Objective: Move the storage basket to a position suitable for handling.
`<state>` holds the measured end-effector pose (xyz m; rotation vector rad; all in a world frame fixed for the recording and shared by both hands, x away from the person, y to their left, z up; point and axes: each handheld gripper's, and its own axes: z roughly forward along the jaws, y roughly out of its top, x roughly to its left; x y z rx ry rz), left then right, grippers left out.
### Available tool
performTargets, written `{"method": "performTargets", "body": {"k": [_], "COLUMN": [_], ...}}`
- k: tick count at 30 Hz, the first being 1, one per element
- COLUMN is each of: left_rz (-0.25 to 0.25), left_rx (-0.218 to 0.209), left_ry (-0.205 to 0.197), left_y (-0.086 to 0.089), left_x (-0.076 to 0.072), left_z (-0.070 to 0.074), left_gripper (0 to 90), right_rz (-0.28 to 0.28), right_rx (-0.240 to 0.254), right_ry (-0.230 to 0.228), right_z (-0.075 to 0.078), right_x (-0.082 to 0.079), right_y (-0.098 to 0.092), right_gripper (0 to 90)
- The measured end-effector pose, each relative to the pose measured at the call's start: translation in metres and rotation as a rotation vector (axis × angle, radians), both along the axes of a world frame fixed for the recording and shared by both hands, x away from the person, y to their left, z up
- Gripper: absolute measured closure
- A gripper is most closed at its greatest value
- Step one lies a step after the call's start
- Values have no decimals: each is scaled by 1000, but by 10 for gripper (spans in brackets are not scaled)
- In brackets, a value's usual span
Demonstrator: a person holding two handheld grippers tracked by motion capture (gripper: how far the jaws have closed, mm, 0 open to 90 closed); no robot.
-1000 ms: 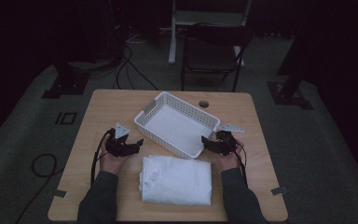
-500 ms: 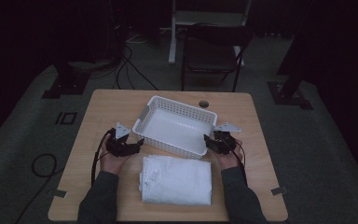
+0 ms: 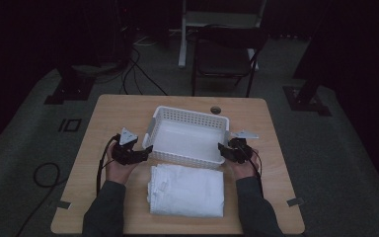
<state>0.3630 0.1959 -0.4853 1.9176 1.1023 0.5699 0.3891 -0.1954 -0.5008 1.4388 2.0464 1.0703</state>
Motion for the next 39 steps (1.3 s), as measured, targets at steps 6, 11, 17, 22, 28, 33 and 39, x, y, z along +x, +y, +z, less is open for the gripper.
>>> {"method": "performTargets", "body": {"k": [6,11,17,22,28,33,39], "left_rz": [3,-4,-24,-30,-39,-24,-15], "left_rx": [-23,-29,-25,-9,3,2,-2], "left_ry": [9,27,39,61,79,64,43], "left_y": [1,1,-2,-6,-10,-9,-5], "left_x": [1,2,2,3,4,2,-6], "left_z": [0,-2,-3,-7,-11,-9,2], "left_gripper": [327,379,408,444,479,422,371], "right_rz": [-8,3,10,19,38,36,51], "right_rx": [21,23,25,16,29,22,2], "right_ry": [9,5,-1,-16,-18,-13,-20], "right_z": [0,-1,-1,-2,-3,-2,8], "right_x": [2,4,6,9,14,16,0], "right_y": [-9,-12,-15,-16,-17,-15,-16], "right_gripper": [604,617,620,627,629,619,448]}}
